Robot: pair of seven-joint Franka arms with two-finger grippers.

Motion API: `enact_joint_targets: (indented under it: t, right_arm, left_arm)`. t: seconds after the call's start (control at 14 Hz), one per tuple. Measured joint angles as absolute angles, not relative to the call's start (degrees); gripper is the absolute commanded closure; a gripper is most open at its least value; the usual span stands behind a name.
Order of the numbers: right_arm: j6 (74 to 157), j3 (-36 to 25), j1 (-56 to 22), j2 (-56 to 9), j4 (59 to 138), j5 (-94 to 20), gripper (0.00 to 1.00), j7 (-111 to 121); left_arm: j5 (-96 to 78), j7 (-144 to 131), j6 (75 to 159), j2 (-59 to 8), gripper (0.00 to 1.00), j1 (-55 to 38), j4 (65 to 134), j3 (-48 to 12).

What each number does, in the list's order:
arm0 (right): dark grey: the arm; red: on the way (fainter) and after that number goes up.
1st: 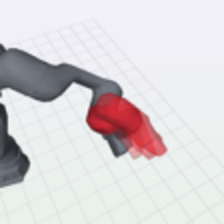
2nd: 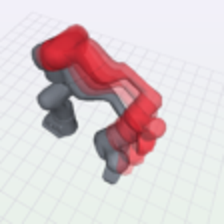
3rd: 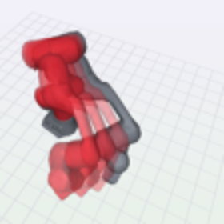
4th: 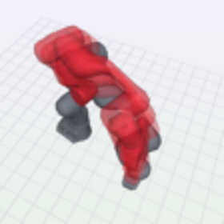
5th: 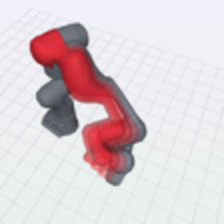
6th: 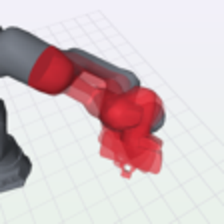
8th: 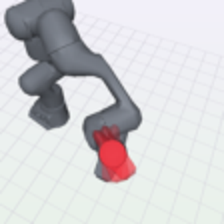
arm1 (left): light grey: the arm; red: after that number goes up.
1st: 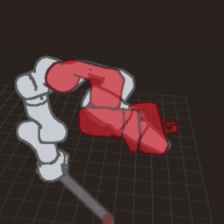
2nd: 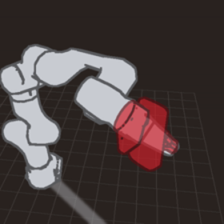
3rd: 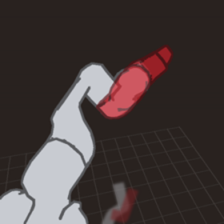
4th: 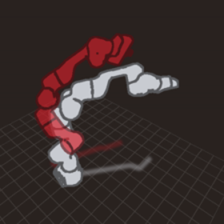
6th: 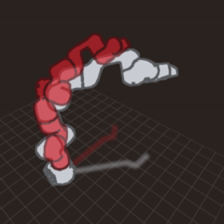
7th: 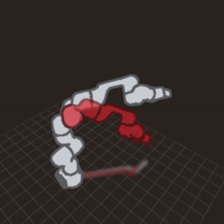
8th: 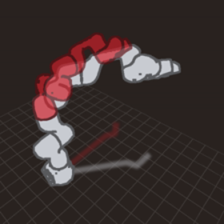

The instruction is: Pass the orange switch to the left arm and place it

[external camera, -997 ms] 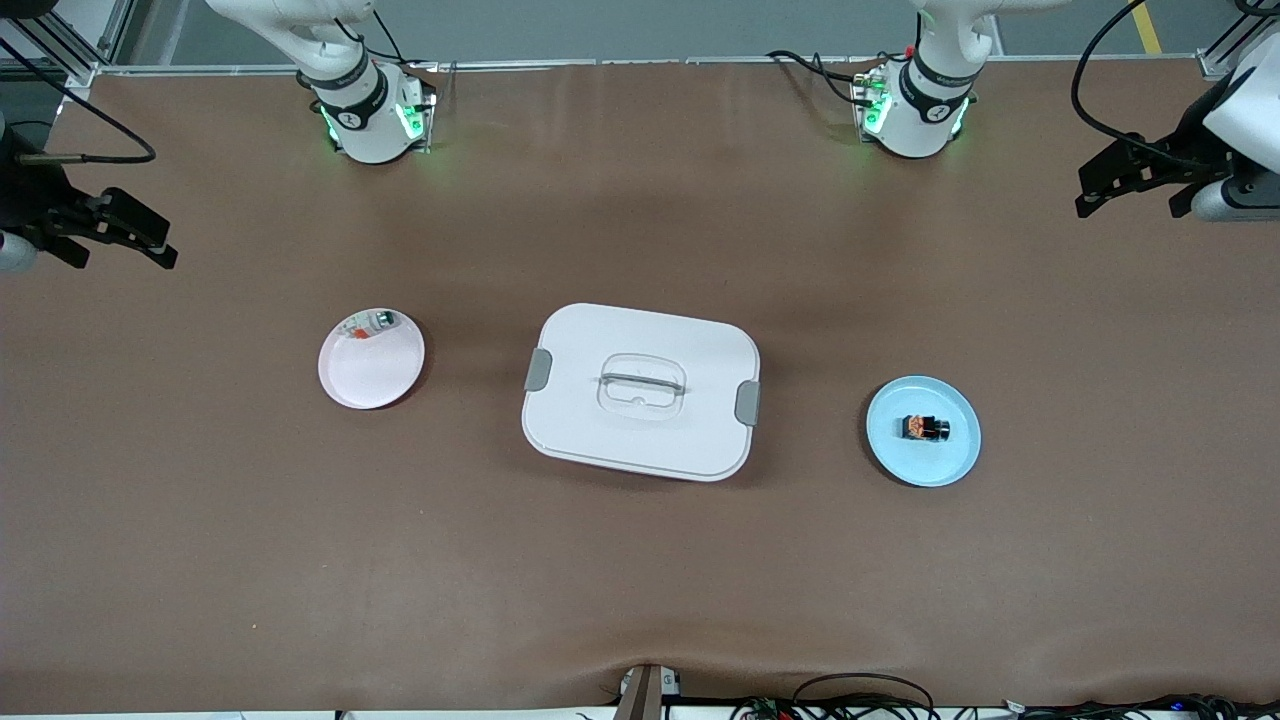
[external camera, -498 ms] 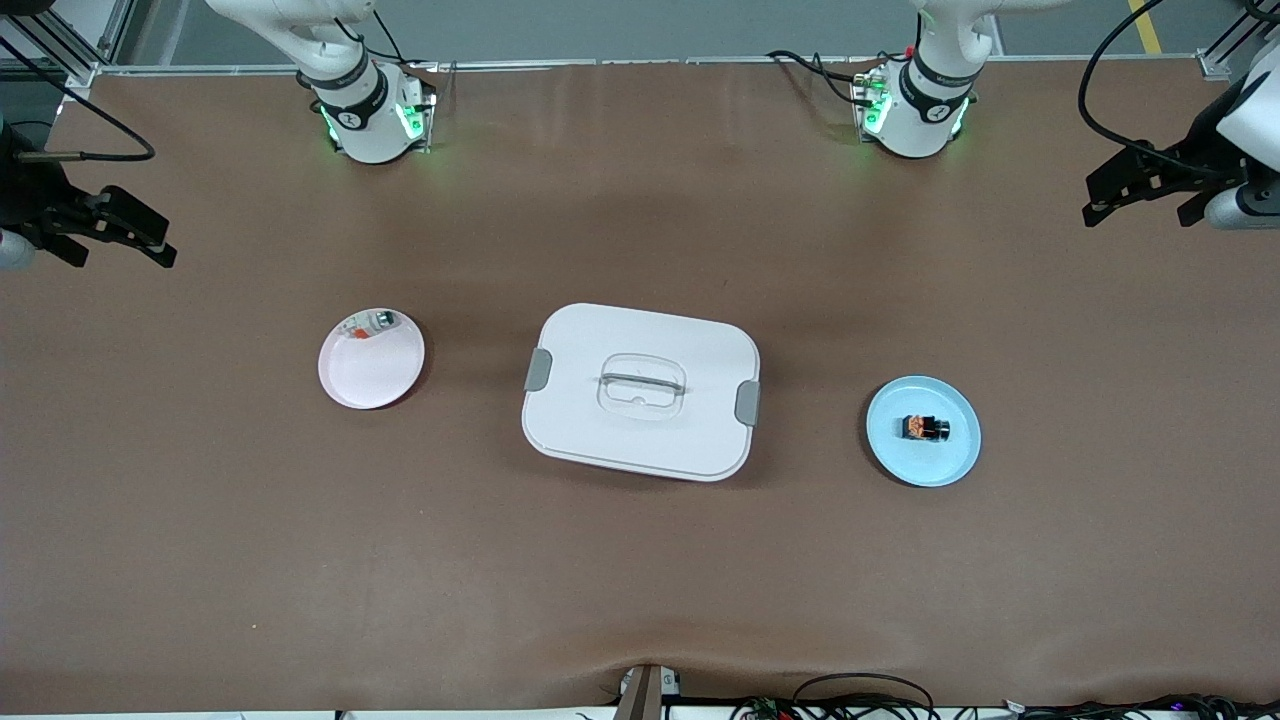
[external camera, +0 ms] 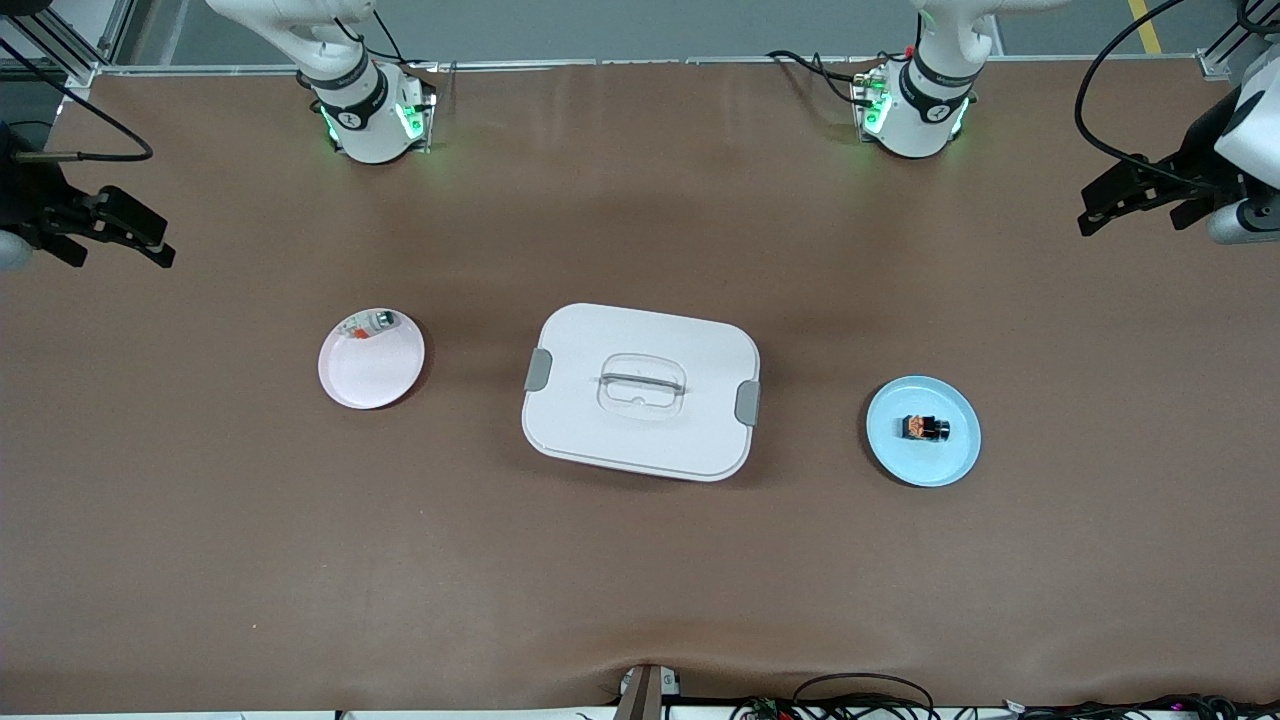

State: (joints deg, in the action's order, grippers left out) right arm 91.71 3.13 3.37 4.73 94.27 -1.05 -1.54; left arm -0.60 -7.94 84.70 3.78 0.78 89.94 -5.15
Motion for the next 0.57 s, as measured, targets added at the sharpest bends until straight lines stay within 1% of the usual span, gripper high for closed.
enact_joint_targets:
  t: [0.57]
  right_arm:
    - [91.71, 3.11, 3.37, 4.73, 94.27, -1.06, 0.0, -1.54]
  left_arm:
    - [-0.21, -7.94, 84.53, 3.78, 0.0, 0.79, 89.89, -5.09]
